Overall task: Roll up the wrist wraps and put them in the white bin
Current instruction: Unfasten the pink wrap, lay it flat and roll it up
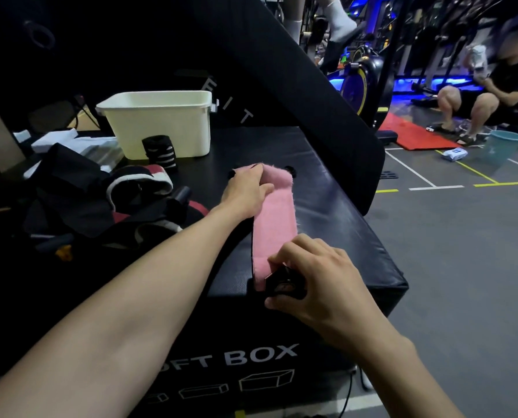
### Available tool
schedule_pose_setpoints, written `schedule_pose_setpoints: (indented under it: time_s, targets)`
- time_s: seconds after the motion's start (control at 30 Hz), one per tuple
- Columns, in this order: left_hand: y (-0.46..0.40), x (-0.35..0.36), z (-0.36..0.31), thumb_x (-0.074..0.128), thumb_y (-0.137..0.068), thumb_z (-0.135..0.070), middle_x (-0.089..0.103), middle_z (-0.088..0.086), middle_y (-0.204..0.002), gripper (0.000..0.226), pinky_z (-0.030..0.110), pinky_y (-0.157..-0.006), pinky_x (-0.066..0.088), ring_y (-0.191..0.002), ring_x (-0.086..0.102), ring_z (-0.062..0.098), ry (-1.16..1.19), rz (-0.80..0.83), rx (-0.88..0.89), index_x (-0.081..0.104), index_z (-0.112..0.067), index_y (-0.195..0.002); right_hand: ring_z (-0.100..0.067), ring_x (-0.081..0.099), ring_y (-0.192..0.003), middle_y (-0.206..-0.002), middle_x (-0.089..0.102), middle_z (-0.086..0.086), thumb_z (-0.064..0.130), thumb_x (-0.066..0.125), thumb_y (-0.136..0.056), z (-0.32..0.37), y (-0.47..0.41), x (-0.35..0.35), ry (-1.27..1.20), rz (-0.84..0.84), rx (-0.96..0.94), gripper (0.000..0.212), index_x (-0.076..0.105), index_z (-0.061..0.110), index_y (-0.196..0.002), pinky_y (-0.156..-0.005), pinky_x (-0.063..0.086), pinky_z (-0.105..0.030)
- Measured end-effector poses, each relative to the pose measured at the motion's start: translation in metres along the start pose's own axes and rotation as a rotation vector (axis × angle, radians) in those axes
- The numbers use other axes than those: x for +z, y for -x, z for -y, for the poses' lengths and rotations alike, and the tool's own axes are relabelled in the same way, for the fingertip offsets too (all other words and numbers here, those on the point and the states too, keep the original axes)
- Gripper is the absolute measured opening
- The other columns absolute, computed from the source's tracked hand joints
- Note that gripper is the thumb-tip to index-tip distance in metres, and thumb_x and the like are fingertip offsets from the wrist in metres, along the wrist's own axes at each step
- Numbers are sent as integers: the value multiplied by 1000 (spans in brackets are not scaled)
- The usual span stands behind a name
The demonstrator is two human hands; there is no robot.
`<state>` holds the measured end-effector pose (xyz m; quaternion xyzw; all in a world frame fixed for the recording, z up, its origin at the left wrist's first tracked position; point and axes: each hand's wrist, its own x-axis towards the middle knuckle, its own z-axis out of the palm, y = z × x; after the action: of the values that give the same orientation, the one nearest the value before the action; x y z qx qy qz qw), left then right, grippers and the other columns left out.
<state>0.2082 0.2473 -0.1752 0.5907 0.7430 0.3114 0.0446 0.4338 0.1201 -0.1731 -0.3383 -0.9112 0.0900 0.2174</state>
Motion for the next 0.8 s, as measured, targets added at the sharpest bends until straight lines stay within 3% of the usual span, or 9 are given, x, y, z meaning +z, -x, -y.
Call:
schedule_pose_setpoints:
  time_s: [0.1,0.27,0.4,0.43,0.57,0.67,0.73,0.8]
  targets:
    - [-2,3,0,61,-100,-25,59,8,-140,43,37,-101,47,-126,56,29,67,25,-43,52,-17,-141,-4,48,-93,-100,50,21,54,81,-69,1,1,1,1,-7,9,46,54,40,-104,-82,36,-30]
    - [-13,7,-3,56,-100,-15,59,14,-126,47,38,-81,46,-100,57,29,28,103,-125,38,-12,-144,-4,47,-90,-100,51,20,48,80,-71,1,3,1,-17,-22,19,42,54,39,-102,-79,35,-30]
    - [-23,8,3,57,-100,-15,58,10,-105,88,34,-81,45,-90,60,27,18,144,-86,-2,-27,-164,-5,49,-93,-102,53,19,48,80,-72,0,1,1,-28,-14,31,41,55,39,-104,-81,39,-32]
    - [-26,7,6,58,-100,-14,57,6,-103,91,32,-82,45,-88,60,24,28,162,-67,-3,-33,-164,-6,50,-94,-102,53,19,48,80,-73,0,1,1,-30,-11,33,41,56,39,-104,-82,41,-33]
    - [-38,11,19,60,-98,-22,56,1,-140,54,29,-105,43,-124,59,23,10,197,-14,49,-38,-148,-8,53,-95,-103,54,19,47,80,-74,-1,-1,0,-29,-9,34,40,57,39,-105,-83,42,-32]
    - [-45,15,25,51,-100,-36,51,4,-137,43,41,-110,42,-123,55,31,-109,246,-36,50,-47,-142,-8,52,-96,-104,54,19,48,79,-73,0,-1,-1,4,-3,26,41,55,39,-106,-84,40,-31]
    - [-48,17,28,45,-104,-35,57,1,-129,36,36,-101,33,-125,48,28,-187,252,11,53,-48,-136,-8,52,-99,-107,54,19,47,79,-74,1,0,0,45,15,21,44,53,40,-108,-87,40,-31]
    - [-49,18,28,41,-105,-24,65,0,-120,28,35,-92,24,-122,42,23,-237,239,72,59,-42,-116,-9,54,-102,-109,55,19,45,79,-74,3,0,3,102,11,19,46,53,39,-110,-90,40,-31]
